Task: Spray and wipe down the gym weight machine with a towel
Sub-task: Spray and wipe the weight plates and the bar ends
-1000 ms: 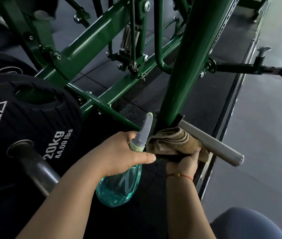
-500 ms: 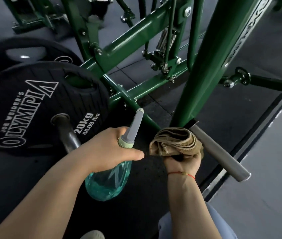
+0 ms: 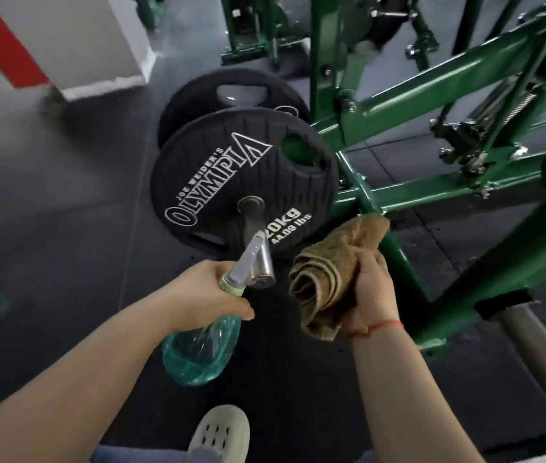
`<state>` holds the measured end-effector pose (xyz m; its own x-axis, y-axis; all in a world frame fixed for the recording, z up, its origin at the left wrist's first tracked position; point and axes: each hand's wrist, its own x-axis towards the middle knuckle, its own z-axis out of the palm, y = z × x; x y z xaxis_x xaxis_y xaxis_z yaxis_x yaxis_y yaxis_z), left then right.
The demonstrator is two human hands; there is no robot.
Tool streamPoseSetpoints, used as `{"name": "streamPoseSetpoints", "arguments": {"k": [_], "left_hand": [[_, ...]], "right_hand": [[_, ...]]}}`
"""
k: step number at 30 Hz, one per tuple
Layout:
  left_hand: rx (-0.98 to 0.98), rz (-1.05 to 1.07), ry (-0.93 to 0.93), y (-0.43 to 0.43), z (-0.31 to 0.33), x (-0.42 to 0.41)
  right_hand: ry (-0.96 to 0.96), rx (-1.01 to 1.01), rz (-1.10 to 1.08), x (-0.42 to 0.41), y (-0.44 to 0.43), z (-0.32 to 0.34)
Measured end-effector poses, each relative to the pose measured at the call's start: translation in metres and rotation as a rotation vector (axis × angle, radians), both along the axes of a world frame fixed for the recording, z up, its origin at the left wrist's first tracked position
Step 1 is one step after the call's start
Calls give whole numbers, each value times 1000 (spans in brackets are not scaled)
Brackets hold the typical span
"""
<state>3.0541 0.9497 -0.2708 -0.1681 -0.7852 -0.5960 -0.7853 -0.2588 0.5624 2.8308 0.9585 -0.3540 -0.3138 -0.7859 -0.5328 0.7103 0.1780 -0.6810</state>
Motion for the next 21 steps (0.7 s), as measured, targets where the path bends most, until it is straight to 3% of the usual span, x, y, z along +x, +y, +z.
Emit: {"name": "streamPoseSetpoints", "arguments": {"k": [12,21], "left_hand": [[177,102,9,-7,-61,19],[228,144,164,-27,-63,27]], "right_hand": [[357,21,185,22,-26,-18],[568,-46,289,35,-30,-25]]}}
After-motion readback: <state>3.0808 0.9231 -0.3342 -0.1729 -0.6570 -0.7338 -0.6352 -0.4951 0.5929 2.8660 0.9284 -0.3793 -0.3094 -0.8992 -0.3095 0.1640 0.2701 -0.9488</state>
